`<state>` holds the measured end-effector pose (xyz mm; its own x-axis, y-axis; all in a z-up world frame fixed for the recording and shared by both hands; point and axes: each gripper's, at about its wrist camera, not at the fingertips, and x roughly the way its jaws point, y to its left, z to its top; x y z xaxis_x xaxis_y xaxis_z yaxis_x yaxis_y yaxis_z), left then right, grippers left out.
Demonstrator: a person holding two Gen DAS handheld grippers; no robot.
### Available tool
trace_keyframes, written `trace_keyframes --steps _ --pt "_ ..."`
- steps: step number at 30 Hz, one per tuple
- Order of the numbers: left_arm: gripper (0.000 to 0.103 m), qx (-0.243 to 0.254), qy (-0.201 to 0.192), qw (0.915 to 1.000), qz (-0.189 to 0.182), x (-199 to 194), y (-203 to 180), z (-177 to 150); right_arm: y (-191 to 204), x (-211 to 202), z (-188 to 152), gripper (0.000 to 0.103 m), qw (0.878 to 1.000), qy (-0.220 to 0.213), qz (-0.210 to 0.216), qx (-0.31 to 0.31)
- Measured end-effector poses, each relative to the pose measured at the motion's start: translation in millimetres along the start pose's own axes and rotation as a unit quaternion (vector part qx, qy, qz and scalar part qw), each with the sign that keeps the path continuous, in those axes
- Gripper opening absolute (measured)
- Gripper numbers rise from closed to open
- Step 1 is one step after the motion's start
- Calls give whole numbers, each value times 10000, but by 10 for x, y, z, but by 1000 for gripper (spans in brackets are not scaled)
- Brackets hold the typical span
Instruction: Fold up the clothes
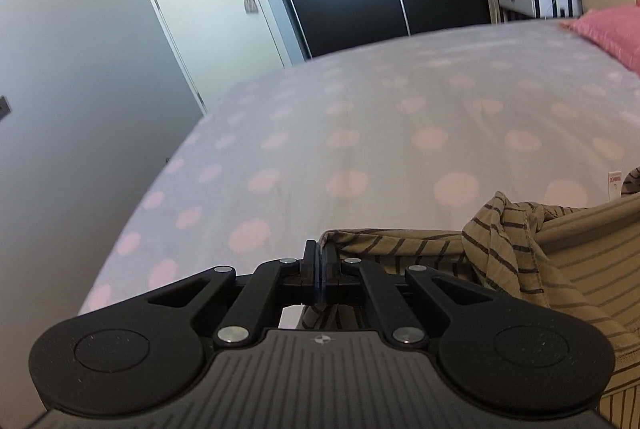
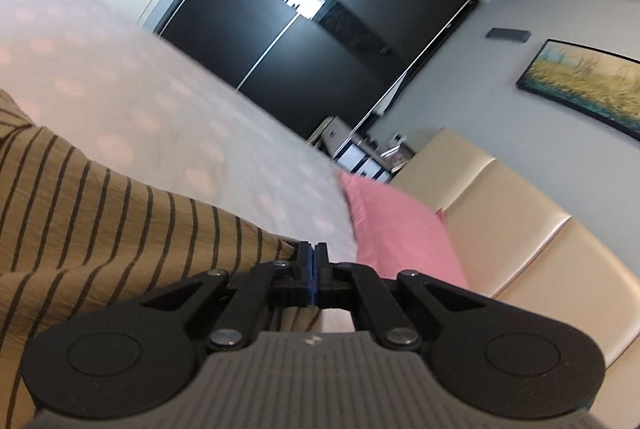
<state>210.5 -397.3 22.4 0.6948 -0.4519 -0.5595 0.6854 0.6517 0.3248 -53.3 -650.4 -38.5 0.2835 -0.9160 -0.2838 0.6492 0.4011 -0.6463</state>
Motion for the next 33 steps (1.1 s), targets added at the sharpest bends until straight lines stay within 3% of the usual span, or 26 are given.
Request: trace_keyframes --steps 6,15,19,28,33 --pt "0 -41 115 9999 64 219 -104 41 343 354 -144 0 9999 131 10 -25" --pt "0 -39 332 9994 126 615 -292 23 127 399 170 0 9996 -17 -279 97" --pt "0 18 468 9988 124 850 -403 -55 176 597 237 0 9993 171 -343 50" --pt "0 148 774 9968 121 1378 -655 -231 584 1065 -92 0 9961 865 53 -160" --pt "2 180 1038 9944 24 1615 -748 -332 716 1278 -203 1 9903 1302 479 -43"
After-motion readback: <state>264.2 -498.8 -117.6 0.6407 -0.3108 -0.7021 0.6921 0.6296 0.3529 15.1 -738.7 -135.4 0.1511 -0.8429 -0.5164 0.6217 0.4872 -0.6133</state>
